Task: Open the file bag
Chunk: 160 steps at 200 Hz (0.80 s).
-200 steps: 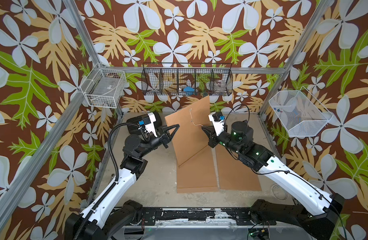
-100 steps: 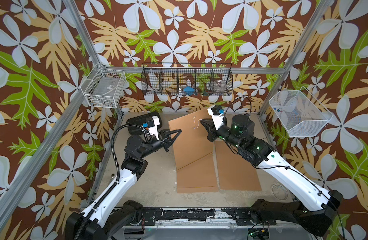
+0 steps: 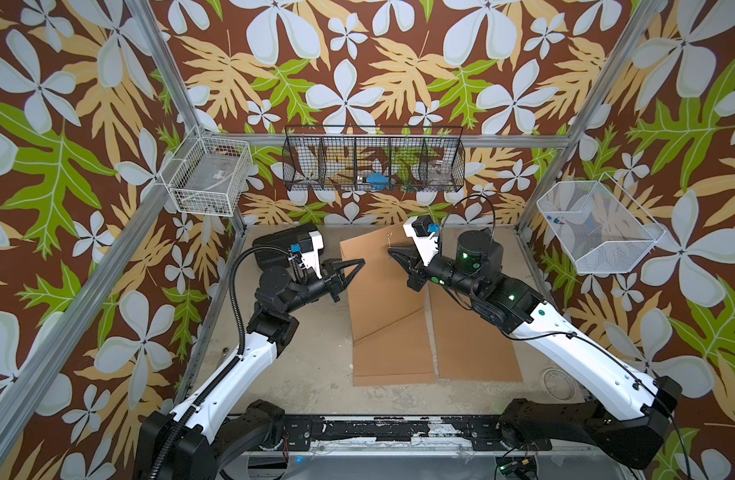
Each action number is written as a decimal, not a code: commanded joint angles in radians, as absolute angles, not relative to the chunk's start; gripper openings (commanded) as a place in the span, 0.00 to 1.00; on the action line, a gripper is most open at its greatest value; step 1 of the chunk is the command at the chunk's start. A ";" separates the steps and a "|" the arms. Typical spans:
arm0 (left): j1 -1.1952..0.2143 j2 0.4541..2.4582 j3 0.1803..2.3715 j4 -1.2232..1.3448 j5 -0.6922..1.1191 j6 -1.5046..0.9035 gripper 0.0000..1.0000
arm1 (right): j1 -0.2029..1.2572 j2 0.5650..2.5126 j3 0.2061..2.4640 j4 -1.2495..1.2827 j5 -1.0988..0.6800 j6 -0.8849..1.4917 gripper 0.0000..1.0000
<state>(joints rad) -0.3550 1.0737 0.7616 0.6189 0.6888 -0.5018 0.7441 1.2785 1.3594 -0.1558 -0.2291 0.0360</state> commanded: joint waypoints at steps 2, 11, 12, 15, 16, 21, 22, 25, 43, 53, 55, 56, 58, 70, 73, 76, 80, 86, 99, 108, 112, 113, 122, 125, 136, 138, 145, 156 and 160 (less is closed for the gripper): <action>-0.353 1.078 0.754 0.678 0.692 -0.520 0.00 | 0.752 1.279 1.364 -0.140 -0.232 0.021 0.00; -0.353 1.080 0.751 0.681 0.692 -0.522 0.00 | 0.756 1.282 1.369 -0.141 -0.233 0.022 0.00; -0.353 1.080 0.751 0.681 0.692 -0.522 0.00 | 0.756 1.282 1.370 -0.142 -0.233 0.022 0.00; -0.353 1.080 0.749 0.683 0.692 -0.523 0.00 | 0.757 1.284 1.372 -0.142 -0.235 0.021 0.00; -0.353 1.080 0.749 0.683 0.692 -0.524 0.00 | 0.757 1.284 1.373 -0.142 -0.235 0.021 0.00; -0.353 1.079 0.747 0.684 0.691 -0.526 0.00 | 0.759 1.286 1.375 -0.142 -0.236 0.022 0.00; -0.354 1.080 0.747 0.685 0.691 -0.526 0.00 | 0.759 1.287 1.375 -0.142 -0.237 0.022 0.00; -0.353 1.079 0.746 0.687 0.690 -0.527 0.00 | 0.761 1.288 1.377 -0.141 -0.238 0.022 0.00; -0.353 1.078 0.742 0.695 0.686 -0.532 0.00 | 0.771 1.295 1.381 -0.142 -0.240 0.021 0.00; -0.353 1.078 0.741 0.698 0.681 -0.536 0.00 | 0.777 1.298 1.381 -0.141 -0.242 0.021 0.00; -0.353 1.078 0.741 0.698 0.680 -0.537 0.00 | 0.779 1.299 1.380 -0.141 -0.242 0.021 0.00; -0.353 1.078 0.741 0.699 0.680 -0.536 0.00 | 0.781 1.299 1.379 -0.142 -0.242 0.022 0.00; -0.353 1.079 0.741 0.700 0.680 -0.537 0.00 | 0.782 1.299 1.380 -0.141 -0.242 0.022 0.00; -0.353 1.081 0.741 0.706 0.674 -0.542 0.00 | 0.788 1.299 1.377 -0.140 -0.243 0.024 0.00; -0.353 1.081 0.741 0.708 0.671 -0.544 0.00 | 0.790 1.299 1.375 -0.140 -0.242 0.024 0.00; -0.353 1.081 0.741 0.710 0.669 -0.547 0.00 | 0.792 1.299 1.373 -0.140 -0.243 0.026 0.00; -0.353 1.083 0.741 0.713 0.666 -0.548 0.00 | 0.793 1.298 1.372 -0.140 -0.244 0.027 0.00; -0.353 1.084 0.742 0.716 0.661 -0.552 0.00 | 0.795 1.296 1.367 -0.136 -0.245 0.030 0.00; -0.353 1.087 0.748 0.716 0.644 -0.556 0.00 | 0.799 1.293 1.357 -0.132 -0.248 0.038 0.00; -0.353 1.091 0.753 0.715 0.637 -0.558 0.00 | 0.804 1.290 1.349 -0.129 -0.249 0.042 0.00; -0.353 1.092 0.755 0.715 0.634 -0.558 0.00 | 0.805 1.289 1.347 -0.129 -0.247 0.043 0.00; -0.353 1.093 0.756 0.715 0.633 -0.558 0.00 | 0.806 1.289 1.346 -0.128 -0.247 0.043 0.00; -0.353 1.095 0.760 0.716 0.623 -0.561 0.00 | 0.810 1.286 1.341 -0.129 -0.243 0.042 0.00; -0.353 1.095 0.761 0.716 0.620 -0.561 0.00 | 0.810 1.284 1.339 -0.129 -0.242 0.044 0.00; -0.353 1.097 0.767 0.722 0.609 -0.565 0.00 | 0.812 1.281 1.334 -0.130 -0.242 0.046 0.00; -0.353 1.098 0.768 0.722 0.606 -0.566 0.00 | 0.813 1.280 1.333 -0.129 -0.242 0.046 0.00; -0.353 1.098 0.770 0.725 0.597 -0.568 0.00 | 0.813 1.277 1.327 -0.129 -0.241 0.049 0.00; -0.353 1.100 0.776 0.730 0.584 -0.571 0.00 | 0.815 1.271 1.315 -0.126 -0.242 0.054 0.00; -0.353 1.100 0.778 0.731 0.581 -0.573 0.00 | 0.815 1.269 1.309 -0.125 -0.242 0.056 0.00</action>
<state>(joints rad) -0.3550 1.0981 0.7616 0.6765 0.6189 -0.5621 0.8120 1.2800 1.3254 -0.1555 -0.2390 0.0418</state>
